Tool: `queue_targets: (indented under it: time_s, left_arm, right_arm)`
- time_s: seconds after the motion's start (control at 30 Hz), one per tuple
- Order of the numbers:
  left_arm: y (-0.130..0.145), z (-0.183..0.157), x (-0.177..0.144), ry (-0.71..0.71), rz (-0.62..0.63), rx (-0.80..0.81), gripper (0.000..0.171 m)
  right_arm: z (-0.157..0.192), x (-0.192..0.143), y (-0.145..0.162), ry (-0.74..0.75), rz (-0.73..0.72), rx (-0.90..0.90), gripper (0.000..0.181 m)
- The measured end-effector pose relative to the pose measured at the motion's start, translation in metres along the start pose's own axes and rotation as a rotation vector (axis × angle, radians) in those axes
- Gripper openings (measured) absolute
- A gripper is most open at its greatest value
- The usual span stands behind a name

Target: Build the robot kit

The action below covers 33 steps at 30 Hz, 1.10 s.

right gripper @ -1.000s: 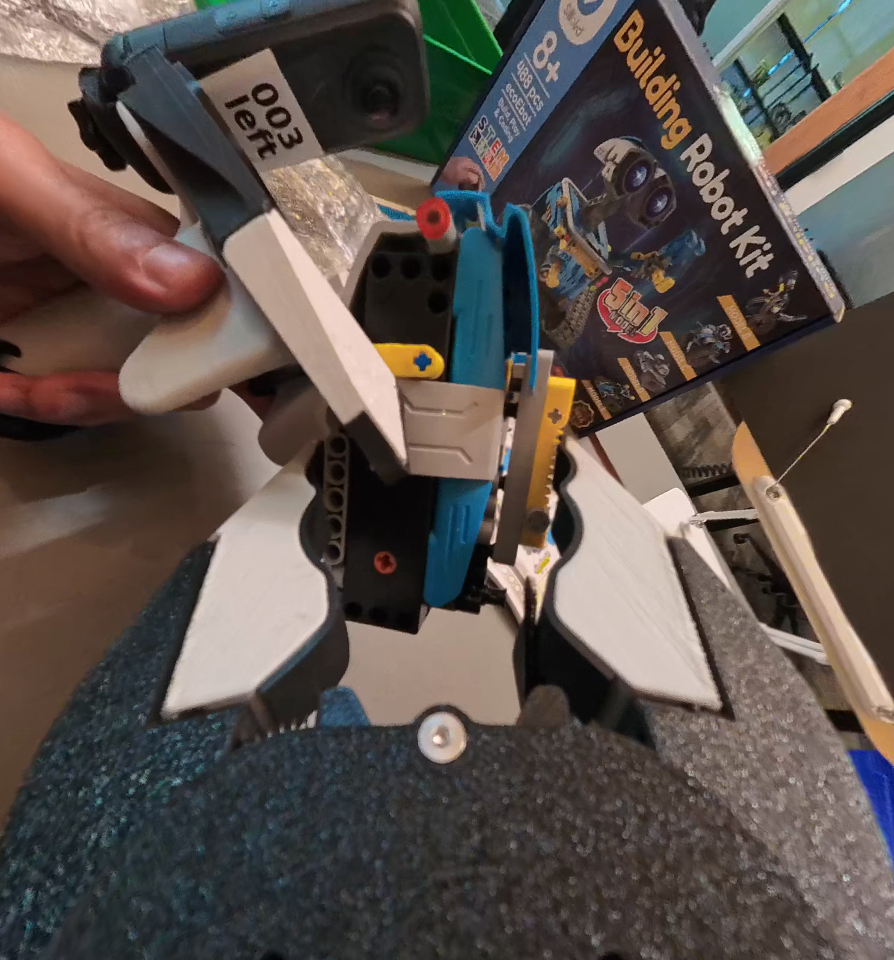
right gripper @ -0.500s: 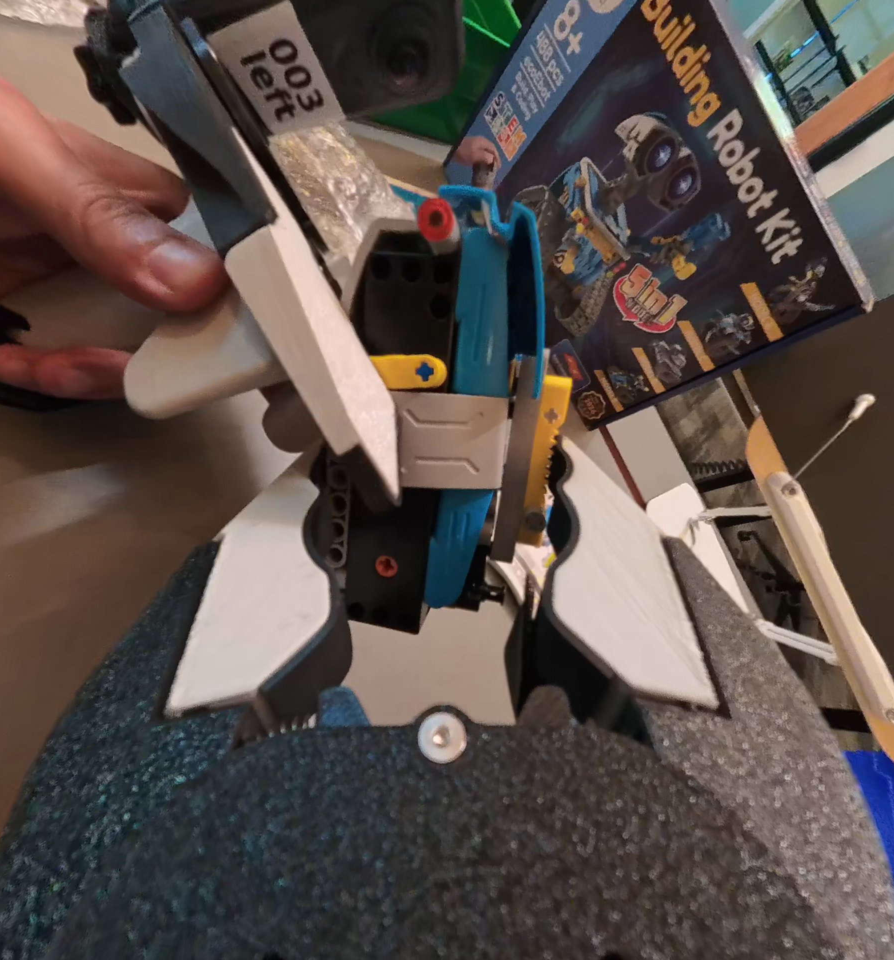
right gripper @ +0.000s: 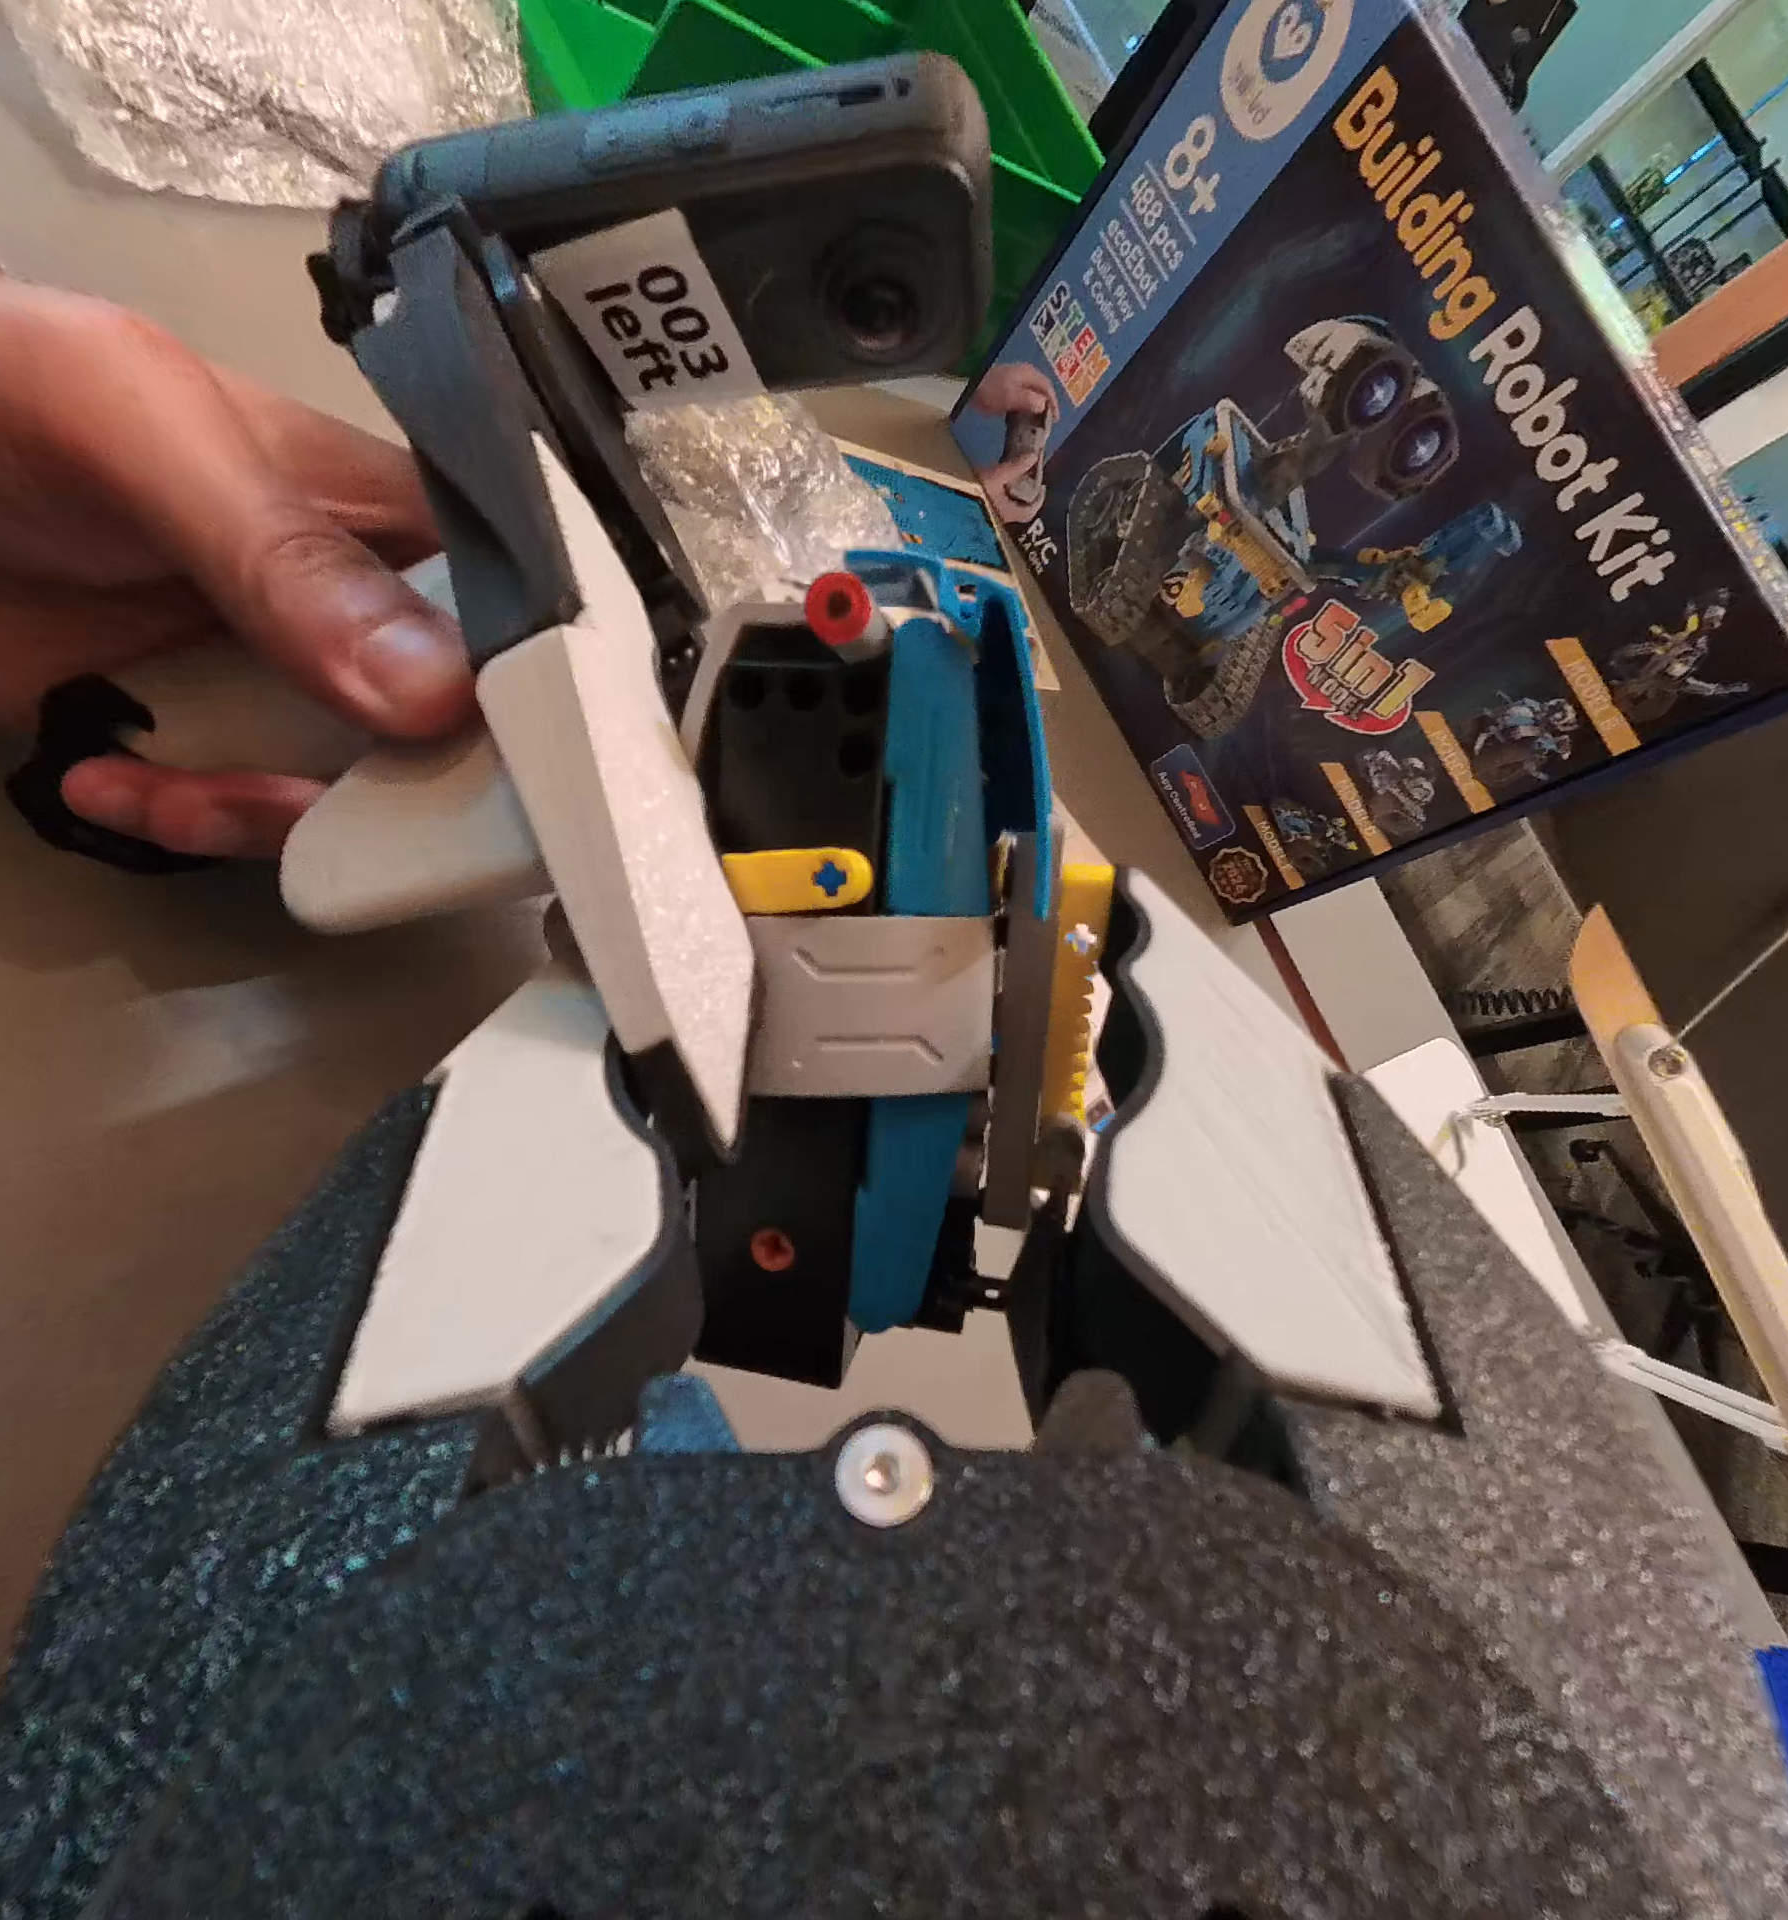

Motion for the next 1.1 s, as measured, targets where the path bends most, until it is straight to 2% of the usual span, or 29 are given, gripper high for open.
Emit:
queue_targets:
  time_s: [0.33, 0.57, 0.73, 0.8, 0.93, 1.1]
  left_arm:
    - [0.002, 0.002, 0.000, 0.003, 0.032, 0.004, 0.082]
    - [-0.012, 0.003, -0.013, 0.073, -0.089, -0.035, 0.081]
    - [-0.011, -0.001, -0.010, 0.123, -0.100, -0.050, 0.080]
    - [-0.011, -0.003, -0.009, 0.145, -0.108, -0.054, 0.080]
    - [-0.010, -0.004, -0.009, 0.130, -0.125, -0.041, 0.080]
    - [-0.007, 0.000, -0.009, 0.132, -0.142, -0.065, 0.080]
  right_arm:
    - [0.003, 0.002, 0.001, -0.040, 0.005, -0.013, 0.083]
    - [-0.004, -0.008, 0.000, 0.022, 0.042, -0.091, 0.098]
    - [-0.001, -0.005, 0.006, 0.053, 0.121, -0.091, 0.097]
    - [-0.001, -0.005, 0.002, 0.073, 0.112, -0.095, 0.092]
    - [0.001, -0.005, 0.001, 0.099, 0.153, -0.151, 0.090]
    - [0.003, -0.002, 0.004, 0.091, 0.158, -0.125, 0.087]
Point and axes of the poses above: each gripper's, where its closed fingertips meet, x out along the fingers, y out of its underside, z = x × y across the jaws, the point moved 8 cm from there along -x, back along the fingers, and after that the axes turned 7 degrees about y, right-handed, at the moved point
